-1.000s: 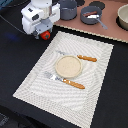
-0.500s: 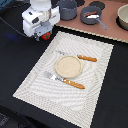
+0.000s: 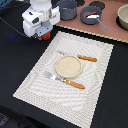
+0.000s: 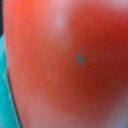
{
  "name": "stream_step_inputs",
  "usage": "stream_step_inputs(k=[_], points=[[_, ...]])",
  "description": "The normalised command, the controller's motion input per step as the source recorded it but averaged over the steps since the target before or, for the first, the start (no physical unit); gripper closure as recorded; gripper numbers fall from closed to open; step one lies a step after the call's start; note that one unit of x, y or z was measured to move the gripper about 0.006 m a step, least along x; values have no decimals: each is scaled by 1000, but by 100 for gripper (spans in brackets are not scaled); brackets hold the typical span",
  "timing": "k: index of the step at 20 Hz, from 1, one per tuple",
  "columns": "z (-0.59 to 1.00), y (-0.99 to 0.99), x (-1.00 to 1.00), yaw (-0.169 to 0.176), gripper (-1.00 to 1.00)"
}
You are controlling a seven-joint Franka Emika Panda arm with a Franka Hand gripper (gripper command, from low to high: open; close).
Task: Place the fish, sausage, and tomato into the frying pan.
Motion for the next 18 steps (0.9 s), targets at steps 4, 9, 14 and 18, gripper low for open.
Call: stream_step_inputs(k=[4, 9, 14, 18], points=[[1000, 410, 699, -68, 100], [1000, 483, 855, -53, 100], [1000, 505, 953, -25, 100], [1000, 497, 986, -19, 100]])
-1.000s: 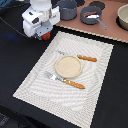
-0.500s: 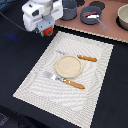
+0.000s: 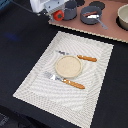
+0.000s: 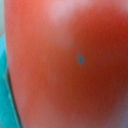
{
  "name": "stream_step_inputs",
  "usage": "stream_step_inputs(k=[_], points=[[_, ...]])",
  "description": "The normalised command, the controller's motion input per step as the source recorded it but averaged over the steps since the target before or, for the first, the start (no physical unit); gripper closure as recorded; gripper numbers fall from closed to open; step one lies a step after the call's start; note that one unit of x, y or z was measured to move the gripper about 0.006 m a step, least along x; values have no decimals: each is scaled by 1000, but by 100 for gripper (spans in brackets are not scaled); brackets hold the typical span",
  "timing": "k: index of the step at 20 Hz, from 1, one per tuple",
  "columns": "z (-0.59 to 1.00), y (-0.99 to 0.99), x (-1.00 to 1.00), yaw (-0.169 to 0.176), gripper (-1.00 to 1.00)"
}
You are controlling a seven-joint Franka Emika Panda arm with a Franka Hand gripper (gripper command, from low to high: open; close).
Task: Place the fish, sausage, and tomato into the frying pan.
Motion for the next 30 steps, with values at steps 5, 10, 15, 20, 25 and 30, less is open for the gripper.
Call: stream_step_inputs(k=[5, 10, 15, 20, 25, 30], points=[[1000, 499, 997, -9, 100], [693, 509, 986, 0, 100], [275, 554, 951, 0, 100], [-2, 607, 875, 0, 100], [-87, 680, 701, 0, 100], [-130, 621, 494, 0, 100]])
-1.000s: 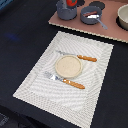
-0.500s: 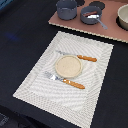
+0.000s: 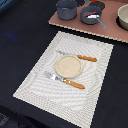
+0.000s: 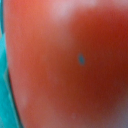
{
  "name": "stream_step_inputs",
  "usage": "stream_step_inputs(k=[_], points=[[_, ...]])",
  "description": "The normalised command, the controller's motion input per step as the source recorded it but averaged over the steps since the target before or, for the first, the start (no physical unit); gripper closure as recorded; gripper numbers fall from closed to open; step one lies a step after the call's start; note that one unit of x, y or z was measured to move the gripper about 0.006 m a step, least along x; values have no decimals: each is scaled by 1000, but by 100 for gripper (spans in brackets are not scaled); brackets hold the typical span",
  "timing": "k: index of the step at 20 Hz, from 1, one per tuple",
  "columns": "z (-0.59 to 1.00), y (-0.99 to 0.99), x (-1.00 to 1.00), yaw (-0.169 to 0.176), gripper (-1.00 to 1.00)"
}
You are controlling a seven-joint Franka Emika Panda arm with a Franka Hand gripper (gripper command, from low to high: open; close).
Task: Place the fish, sausage, and tomato into the frying pan.
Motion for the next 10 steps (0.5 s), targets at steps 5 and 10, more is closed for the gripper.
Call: stream_step_inputs(k=[5, 10], points=[[-184, 497, 251, 0, 100], [-246, 385, 38, 0, 100]])
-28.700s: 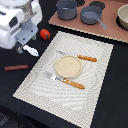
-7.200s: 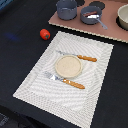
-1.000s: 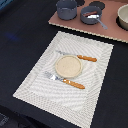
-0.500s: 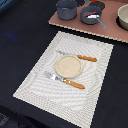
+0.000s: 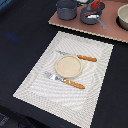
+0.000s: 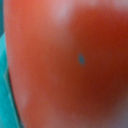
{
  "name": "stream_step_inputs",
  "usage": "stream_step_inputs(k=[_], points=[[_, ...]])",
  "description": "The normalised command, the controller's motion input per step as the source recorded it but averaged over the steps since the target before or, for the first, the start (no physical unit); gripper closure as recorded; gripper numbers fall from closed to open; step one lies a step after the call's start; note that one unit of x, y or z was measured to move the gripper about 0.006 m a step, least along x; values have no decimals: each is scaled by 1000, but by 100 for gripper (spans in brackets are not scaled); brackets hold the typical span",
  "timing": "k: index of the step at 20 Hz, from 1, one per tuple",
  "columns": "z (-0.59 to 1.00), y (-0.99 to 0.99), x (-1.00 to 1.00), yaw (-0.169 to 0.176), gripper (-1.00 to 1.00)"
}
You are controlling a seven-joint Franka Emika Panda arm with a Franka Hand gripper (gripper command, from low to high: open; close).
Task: Place the fish, sausage, and tomato into the frying pan.
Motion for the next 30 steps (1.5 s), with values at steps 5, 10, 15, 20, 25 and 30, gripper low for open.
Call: stream_step_inputs(k=[5, 10, 15, 20, 25, 30], points=[[-194, 415, 47, 0, 100], [-7, 486, 234, 0, -100], [399, 454, 348, -14, -100], [934, 361, 170, -31, -100], [1000, 283, 105, -7, -100], [873, 195, 199, 0, -100]])
